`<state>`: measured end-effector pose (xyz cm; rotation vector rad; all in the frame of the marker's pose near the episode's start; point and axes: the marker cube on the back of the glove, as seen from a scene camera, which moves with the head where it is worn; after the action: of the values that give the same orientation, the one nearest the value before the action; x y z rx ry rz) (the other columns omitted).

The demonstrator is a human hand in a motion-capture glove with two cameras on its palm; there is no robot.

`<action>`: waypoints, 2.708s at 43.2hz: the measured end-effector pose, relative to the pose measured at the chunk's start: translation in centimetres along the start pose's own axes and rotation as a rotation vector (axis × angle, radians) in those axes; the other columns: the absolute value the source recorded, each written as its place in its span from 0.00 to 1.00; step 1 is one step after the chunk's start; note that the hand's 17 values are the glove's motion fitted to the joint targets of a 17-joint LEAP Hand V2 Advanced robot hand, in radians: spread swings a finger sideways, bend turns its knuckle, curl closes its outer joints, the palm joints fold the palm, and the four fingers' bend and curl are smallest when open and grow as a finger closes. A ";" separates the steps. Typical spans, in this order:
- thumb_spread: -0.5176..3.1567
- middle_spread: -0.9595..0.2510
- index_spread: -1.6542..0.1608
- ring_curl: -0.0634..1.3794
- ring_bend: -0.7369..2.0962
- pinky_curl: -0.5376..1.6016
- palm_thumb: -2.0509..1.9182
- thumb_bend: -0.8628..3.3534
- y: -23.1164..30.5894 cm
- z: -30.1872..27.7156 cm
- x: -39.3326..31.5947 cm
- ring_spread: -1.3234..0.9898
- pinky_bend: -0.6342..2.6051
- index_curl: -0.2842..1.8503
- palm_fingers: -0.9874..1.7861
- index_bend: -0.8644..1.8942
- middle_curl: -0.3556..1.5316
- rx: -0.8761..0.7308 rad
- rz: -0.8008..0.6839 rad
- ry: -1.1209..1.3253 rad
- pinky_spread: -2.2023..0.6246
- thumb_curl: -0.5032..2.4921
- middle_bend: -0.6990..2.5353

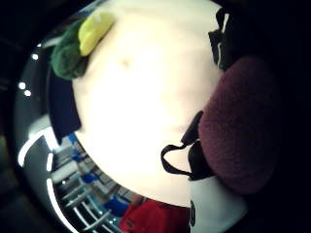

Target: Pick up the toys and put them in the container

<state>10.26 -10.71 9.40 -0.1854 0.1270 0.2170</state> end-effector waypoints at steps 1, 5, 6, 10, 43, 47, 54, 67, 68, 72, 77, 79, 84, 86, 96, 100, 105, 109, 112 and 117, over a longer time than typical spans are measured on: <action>0.50 0.64 0.71 0.21 0.42 0.39 0.61 0.25 0.1 -0.1 -0.1 0.48 0.48 0.32 0.51 0.48 0.33 0.015 -0.003 0.007 0.78 0.30 0.34; 0.50 0.59 0.71 0.22 0.44 0.38 0.63 0.25 0.4 -0.7 -0.3 0.45 0.46 0.33 0.54 0.48 0.36 0.076 -0.032 0.032 0.76 0.31 0.38; 0.49 0.57 0.71 0.23 0.45 0.38 0.64 0.26 0.5 -1.0 -0.3 0.43 0.45 0.33 0.56 0.47 0.36 0.086 -0.041 0.028 0.75 0.32 0.39; 0.48 0.53 0.71 0.25 0.48 0.38 0.66 0.26 1.2 -2.5 -0.6 0.40 0.46 0.34 0.61 0.47 0.38 0.119 -0.074 -0.035 0.71 0.34 0.40; 0.41 0.43 0.70 0.31 0.51 0.40 0.69 0.25 -0.9 -18.5 -25.2 0.33 0.47 0.44 0.62 0.48 0.46 0.294 -0.416 0.020 0.65 0.43 0.41; 0.40 0.43 0.70 0.32 0.51 0.41 0.69 0.25 -1.7 -20.0 -28.2 0.33 0.47 0.46 0.63 0.47 0.47 0.311 -0.444 -0.008 0.65 0.44 0.41; 0.40 0.42 0.69 0.33 0.51 0.41 0.69 0.25 -1.6 -22.6 -32.8 0.32 0.47 0.48 0.62 0.47 0.48 0.337 -0.593 -0.039 0.65 0.45 0.41; 0.39 0.41 0.69 0.34 0.51 0.41 0.68 0.24 -2.6 -23.4 -39.2 0.32 0.48 0.51 0.62 0.46 0.51 0.370 -0.580 0.037 0.65 0.47 0.41; 0.39 0.41 0.69 0.34 0.51 0.41 0.68 0.24 -2.6 -23.3 -39.6 0.32 0.48 0.52 0.62 0.46 0.51 0.370 -0.575 0.024 0.65 0.48 0.41; 0.39 0.41 0.68 0.35 0.51 0.41 0.68 0.24 -2.7 -22.9 -41.0 0.32 0.48 0.53 0.62 0.46 0.51 0.376 -0.548 -0.076 0.65 0.48 0.41; 0.40 0.40 0.68 0.36 0.52 0.41 0.66 0.22 -3.2 -22.1 -41.2 0.32 0.46 0.53 0.54 0.44 0.52 0.398 -0.587 -0.102 0.70 0.47 0.40; 0.42 0.41 0.68 0.36 0.51 0.42 0.63 0.20 -3.2 -21.8 -41.2 0.33 0.46 0.53 0.49 0.43 0.51 0.371 -0.630 -0.150 0.72 0.45 0.38; 0.45 0.50 0.68 0.35 0.46 0.44 0.57 0.18 -3.2 -21.3 -40.9 0.38 0.51 0.51 0.35 0.39 0.47 0.263 -0.673 -0.252 0.76 0.41 0.31; 0.45 0.54 0.68 0.32 0.42 0.44 0.55 0.18 -3.3 -21.1 -40.6 0.42 0.54 0.48 0.29 0.36 0.46 0.251 -0.675 -0.236 0.78 0.39 0.29; 0.44 0.65 0.69 0.26 0.34 0.43 0.49 0.18 -6.0 -19.0 -35.4 0.51 0.55 0.38 0.26 0.34 0.41 0.325 -0.589 -0.064 0.81 0.34 0.26; 0.43 0.67 0.70 0.25 0.33 0.43 0.49 0.18 -7.1 -18.1 -33.0 0.53 0.55 0.36 0.27 0.34 0.39 0.296 -0.532 -0.084 0.82 0.32 0.25; 0.42 0.69 0.70 0.24 0.32 0.43 0.48 0.18 -8.9 -16.3 -29.2 0.55 0.54 0.34 0.27 0.35 0.38 0.263 -0.432 -0.117 0.82 0.30 0.25; 0.41 0.70 0.70 0.23 0.31 0.42 0.48 0.18 -10.3 -14.5 -26.2 0.56 0.54 0.32 0.27 0.36 0.37 0.236 -0.358 -0.103 0.83 0.29 0.25; 0.41 0.70 0.70 0.23 0.31 0.42 0.48 0.18 -11.0 -13.4 -24.4 0.56 0.54 0.31 0.27 0.36 0.36 0.212 -0.328 -0.124 0.83 0.28 0.25; 0.40 0.71 0.70 0.22 0.31 0.42 0.48 0.18 -12.0 -12.1 -21.9 0.57 0.53 0.30 0.28 0.36 0.35 0.182 -0.293 -0.133 0.83 0.27 0.26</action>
<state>-9.52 -29.05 2.84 -0.0066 -0.0138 -0.0741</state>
